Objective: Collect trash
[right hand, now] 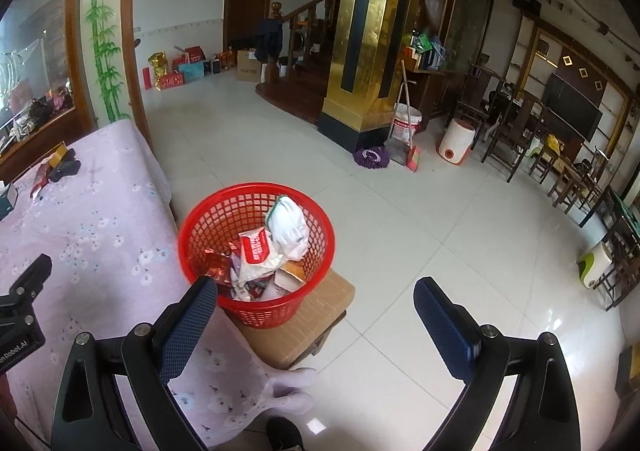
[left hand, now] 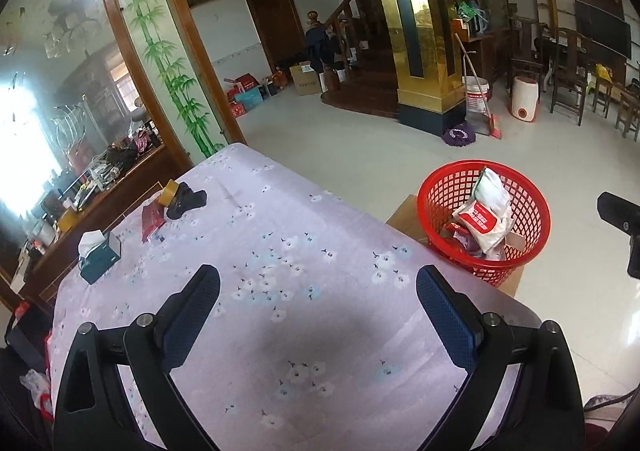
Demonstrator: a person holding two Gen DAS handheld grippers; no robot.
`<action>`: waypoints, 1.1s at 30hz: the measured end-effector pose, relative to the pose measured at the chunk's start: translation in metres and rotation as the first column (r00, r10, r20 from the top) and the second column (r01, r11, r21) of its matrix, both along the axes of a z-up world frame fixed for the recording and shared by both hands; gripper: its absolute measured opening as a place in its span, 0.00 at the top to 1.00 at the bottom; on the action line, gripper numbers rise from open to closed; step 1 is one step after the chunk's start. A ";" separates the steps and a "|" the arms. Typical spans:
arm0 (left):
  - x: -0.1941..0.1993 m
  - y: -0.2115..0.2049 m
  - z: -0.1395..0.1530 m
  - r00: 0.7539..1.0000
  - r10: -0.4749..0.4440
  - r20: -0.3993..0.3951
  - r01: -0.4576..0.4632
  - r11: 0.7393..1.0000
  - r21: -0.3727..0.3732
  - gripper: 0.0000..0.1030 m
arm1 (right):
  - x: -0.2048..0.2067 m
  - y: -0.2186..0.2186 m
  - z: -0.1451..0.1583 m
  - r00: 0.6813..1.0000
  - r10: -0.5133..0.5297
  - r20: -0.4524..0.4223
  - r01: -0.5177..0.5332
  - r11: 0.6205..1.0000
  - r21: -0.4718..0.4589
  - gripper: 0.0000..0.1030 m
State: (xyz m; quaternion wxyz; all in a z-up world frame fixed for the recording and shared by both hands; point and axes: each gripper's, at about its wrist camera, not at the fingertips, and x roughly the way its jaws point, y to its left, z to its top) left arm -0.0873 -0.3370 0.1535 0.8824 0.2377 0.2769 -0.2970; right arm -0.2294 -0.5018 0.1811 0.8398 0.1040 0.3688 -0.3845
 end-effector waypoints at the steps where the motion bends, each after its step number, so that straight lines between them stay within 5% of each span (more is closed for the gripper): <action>1: -0.001 0.002 0.000 1.000 -0.002 0.001 0.002 1.000 -0.004 0.05 | 0.001 0.002 0.000 1.000 0.004 0.000 -0.004 1.000 -0.002 0.03; 33: -0.007 0.006 0.002 1.000 -0.020 -0.016 0.020 0.999 -0.026 0.05 | 0.013 0.018 0.002 1.000 0.028 0.002 -0.028 1.000 -0.008 0.02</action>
